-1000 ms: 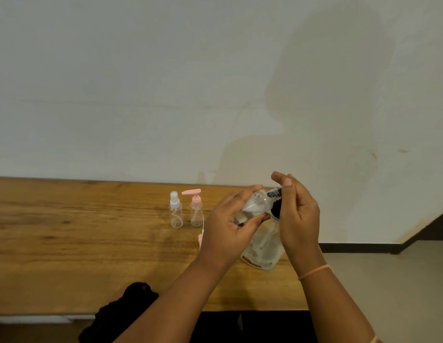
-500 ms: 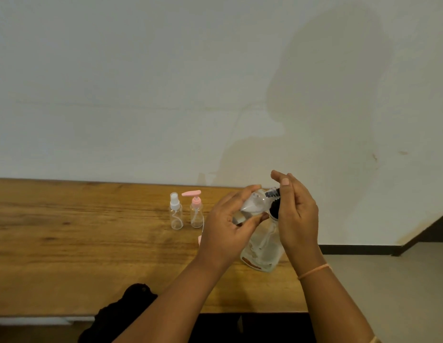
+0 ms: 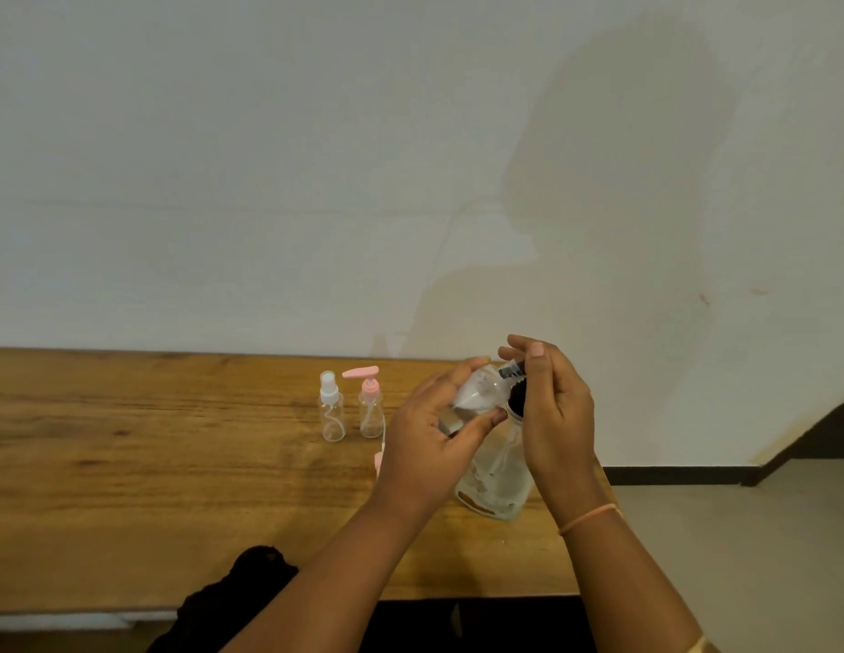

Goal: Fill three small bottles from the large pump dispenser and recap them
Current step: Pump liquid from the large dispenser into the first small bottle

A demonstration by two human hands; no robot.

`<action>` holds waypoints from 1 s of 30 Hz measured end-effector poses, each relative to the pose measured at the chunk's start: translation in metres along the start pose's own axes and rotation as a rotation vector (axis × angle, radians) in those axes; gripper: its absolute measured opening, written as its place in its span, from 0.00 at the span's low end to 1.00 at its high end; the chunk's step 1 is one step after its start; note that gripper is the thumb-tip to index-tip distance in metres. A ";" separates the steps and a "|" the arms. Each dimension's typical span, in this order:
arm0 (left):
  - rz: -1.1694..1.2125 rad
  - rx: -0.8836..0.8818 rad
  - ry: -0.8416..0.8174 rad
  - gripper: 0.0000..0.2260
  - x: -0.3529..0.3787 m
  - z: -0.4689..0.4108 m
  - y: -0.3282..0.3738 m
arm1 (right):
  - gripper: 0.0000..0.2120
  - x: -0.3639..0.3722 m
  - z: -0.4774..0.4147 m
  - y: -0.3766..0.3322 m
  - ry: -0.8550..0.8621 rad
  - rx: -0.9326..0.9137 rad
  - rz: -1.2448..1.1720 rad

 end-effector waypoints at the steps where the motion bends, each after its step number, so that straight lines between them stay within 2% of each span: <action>1: 0.005 -0.001 0.000 0.23 0.000 0.001 0.001 | 0.11 0.000 0.000 -0.002 -0.002 -0.001 -0.013; 6: 0.052 -0.054 -0.011 0.26 0.001 0.002 -0.005 | 0.12 -0.003 -0.003 -0.005 0.000 0.011 -0.032; 11: 0.041 -0.093 -0.006 0.15 0.001 0.000 -0.013 | 0.11 -0.004 -0.005 -0.008 -0.013 0.015 -0.044; 16: 0.050 -0.160 0.007 0.21 0.000 0.003 -0.024 | 0.11 -0.003 -0.007 -0.009 -0.033 0.024 -0.050; 20: -0.082 -0.203 0.093 0.18 -0.013 0.004 -0.027 | 0.09 -0.004 -0.009 -0.012 -0.036 0.032 -0.091; 25: 0.099 -0.302 0.076 0.13 -0.025 0.006 -0.026 | 0.09 -0.006 -0.008 -0.014 -0.036 0.039 -0.114; 30: 0.028 -0.362 0.055 0.16 -0.039 0.009 -0.028 | 0.18 -0.011 -0.005 -0.016 -0.010 0.021 -0.052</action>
Point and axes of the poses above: each hand's wrist, its own z-axis away from the middle knuckle, its own x-axis out of the palm, y = z × x, the point moved 7 cm from there along -z, towards the middle knuckle, and after that the axes turned 5 degrees about -x, right-handed, at the moved point
